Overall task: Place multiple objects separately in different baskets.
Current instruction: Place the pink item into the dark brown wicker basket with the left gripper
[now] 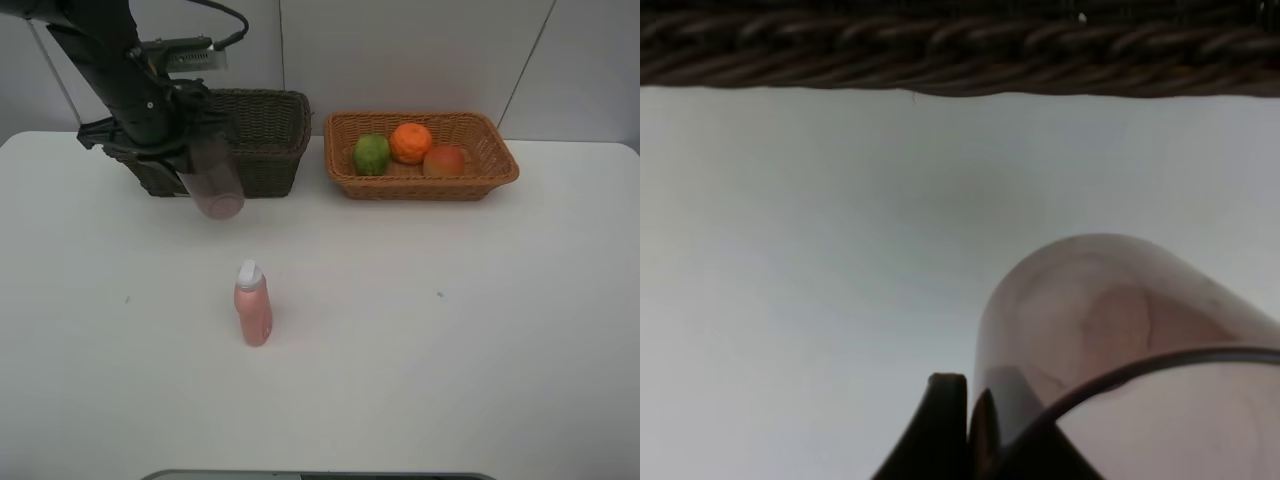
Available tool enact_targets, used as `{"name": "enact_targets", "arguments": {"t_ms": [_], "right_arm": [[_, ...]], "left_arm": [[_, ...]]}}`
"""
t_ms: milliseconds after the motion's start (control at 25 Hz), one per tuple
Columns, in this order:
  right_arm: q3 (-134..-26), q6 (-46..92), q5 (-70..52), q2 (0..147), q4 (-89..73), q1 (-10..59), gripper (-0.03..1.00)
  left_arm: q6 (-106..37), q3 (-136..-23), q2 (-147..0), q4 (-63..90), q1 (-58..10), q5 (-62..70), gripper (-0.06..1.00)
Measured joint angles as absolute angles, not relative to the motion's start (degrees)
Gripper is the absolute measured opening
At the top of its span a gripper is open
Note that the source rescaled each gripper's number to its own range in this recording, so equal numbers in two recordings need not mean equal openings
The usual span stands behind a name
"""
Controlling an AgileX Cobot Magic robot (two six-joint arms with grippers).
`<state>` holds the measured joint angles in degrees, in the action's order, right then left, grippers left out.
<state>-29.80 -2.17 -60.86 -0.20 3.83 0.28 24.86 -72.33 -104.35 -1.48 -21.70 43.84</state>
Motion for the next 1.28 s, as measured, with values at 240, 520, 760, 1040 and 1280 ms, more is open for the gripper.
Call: {"name": "enact_targets", "arguments": {"t_ms": [240,520,760,1040,1280], "right_arm": [[-29.80,-2.17,-60.86,-0.20,3.83,0.28,1.00],[-29.80,-2.17,-60.86,-0.20,3.83,0.28,1.00],[-29.80,-2.17,-60.86,-0.20,3.83,0.28,1.00],[-29.80,-2.17,-60.86,-0.20,3.83,0.28,1.00],[-29.80,-2.17,-60.86,-0.20,3.83,0.28,1.00]], "left_arm": [[23.48,-72.33,-99.16,-1.55,-21.70,44.62,0.00],[18.38,-77.72,-98.85,-5.73,-21.70,41.57,0.00],[11.41,-84.00,-102.59,-7.35,-21.70,37.88,0.00],[8.34,-89.28,-111.05,-10.92,-21.70,34.07,0.00],[8.23,-90.85,-117.42,-12.53,-21.70,28.64,0.00]]}}
